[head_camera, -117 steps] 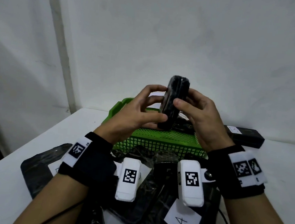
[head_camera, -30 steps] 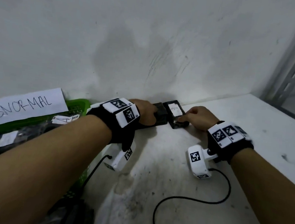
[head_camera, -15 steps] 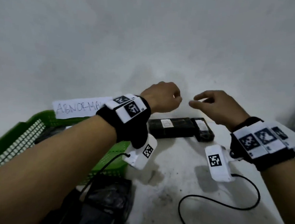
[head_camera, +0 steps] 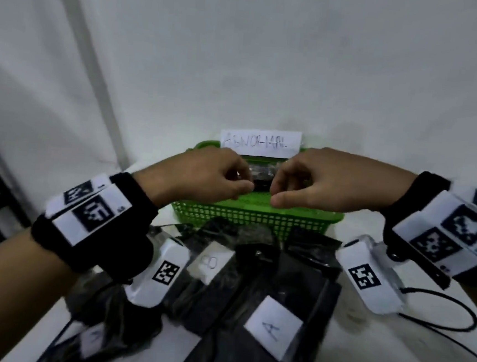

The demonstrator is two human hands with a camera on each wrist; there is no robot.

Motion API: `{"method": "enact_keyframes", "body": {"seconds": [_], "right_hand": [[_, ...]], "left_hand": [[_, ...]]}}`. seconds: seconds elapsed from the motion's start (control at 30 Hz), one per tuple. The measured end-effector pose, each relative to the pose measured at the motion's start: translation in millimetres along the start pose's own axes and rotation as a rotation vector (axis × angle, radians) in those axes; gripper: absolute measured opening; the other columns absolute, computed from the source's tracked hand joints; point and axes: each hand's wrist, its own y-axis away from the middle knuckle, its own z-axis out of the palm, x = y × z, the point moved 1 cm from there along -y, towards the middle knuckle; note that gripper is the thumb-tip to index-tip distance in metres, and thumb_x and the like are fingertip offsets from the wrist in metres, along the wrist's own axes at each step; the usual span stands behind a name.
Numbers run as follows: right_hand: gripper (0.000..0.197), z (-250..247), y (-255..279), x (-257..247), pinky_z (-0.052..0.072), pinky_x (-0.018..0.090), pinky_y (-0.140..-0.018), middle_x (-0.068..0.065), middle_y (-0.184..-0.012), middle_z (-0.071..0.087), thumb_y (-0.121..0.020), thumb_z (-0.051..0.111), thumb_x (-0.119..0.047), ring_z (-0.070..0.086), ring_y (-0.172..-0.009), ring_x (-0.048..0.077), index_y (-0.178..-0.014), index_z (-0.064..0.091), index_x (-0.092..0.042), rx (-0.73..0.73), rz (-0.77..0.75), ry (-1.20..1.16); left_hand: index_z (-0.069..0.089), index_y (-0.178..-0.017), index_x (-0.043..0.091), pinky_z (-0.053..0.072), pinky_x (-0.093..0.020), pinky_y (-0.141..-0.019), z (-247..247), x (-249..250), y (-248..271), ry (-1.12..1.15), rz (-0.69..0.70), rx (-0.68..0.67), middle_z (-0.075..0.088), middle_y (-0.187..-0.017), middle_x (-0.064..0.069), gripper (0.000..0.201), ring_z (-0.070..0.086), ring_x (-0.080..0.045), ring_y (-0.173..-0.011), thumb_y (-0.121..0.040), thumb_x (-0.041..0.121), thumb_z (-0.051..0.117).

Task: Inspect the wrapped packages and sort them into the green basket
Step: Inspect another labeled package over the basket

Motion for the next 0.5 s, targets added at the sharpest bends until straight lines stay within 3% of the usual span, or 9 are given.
{"method": "enact_keyframes", "body": {"seconds": [0.13, 0.23, 0.37, 0.5], "right_hand": [[0.032, 27, -20, -44, 0.047, 0.025, -0.07, -0.017, -0.091, 0.067, -0.085, 0.067, -0.059, 0.06, -0.078, 0.0, -0.109, 0.067, -0.038, -0.139, -0.133, 0.131], [0.032, 45, -30, -66, 0.048, 0.023, -0.072, -0.019, -0.091, 0.067, -0.085, 0.068, -0.058, 0.06, -0.078, -0.002, -0.11, 0.066, -0.039, -0.195, -0.194, 0.17], [0.033, 60, -45, -96, 0.049, 0.025, -0.077, -0.018, -0.092, 0.067, -0.085, 0.068, -0.058, 0.061, -0.083, 0.001, -0.112, 0.065, -0.038, -0.221, -0.247, 0.191], [0.039, 83, -54, -119, 0.05, 0.025, -0.078, -0.016, -0.09, 0.064, -0.088, 0.063, -0.061, 0.059, -0.08, 0.0, -0.117, 0.064, -0.034, -0.369, -0.304, 0.317]], "left_hand": [[0.065, -0.12, 0.031, 0.051, -0.025, -0.079, 5, -35, 46, -0.018, -0.121, -0.069, 0.07, -0.106, 0.013, 0.033, 0.063, -0.006, -0.089, -0.09, 0.047, 0.066], [0.063, -0.124, 0.032, 0.053, -0.031, -0.088, 12, -55, 66, 0.007, -0.168, -0.095, 0.071, -0.109, 0.013, 0.04, 0.064, -0.005, -0.088, -0.087, 0.047, 0.069], [0.062, -0.124, 0.032, 0.052, -0.03, -0.087, 15, -85, 95, 0.031, -0.234, -0.076, 0.07, -0.109, 0.016, 0.04, 0.062, -0.003, -0.088, -0.087, 0.047, 0.069], [0.062, -0.124, 0.034, 0.048, -0.025, -0.083, 20, -115, 122, 0.116, -0.318, 0.091, 0.066, -0.113, 0.015, 0.045, 0.061, -0.002, -0.088, -0.083, 0.048, 0.073]]}}
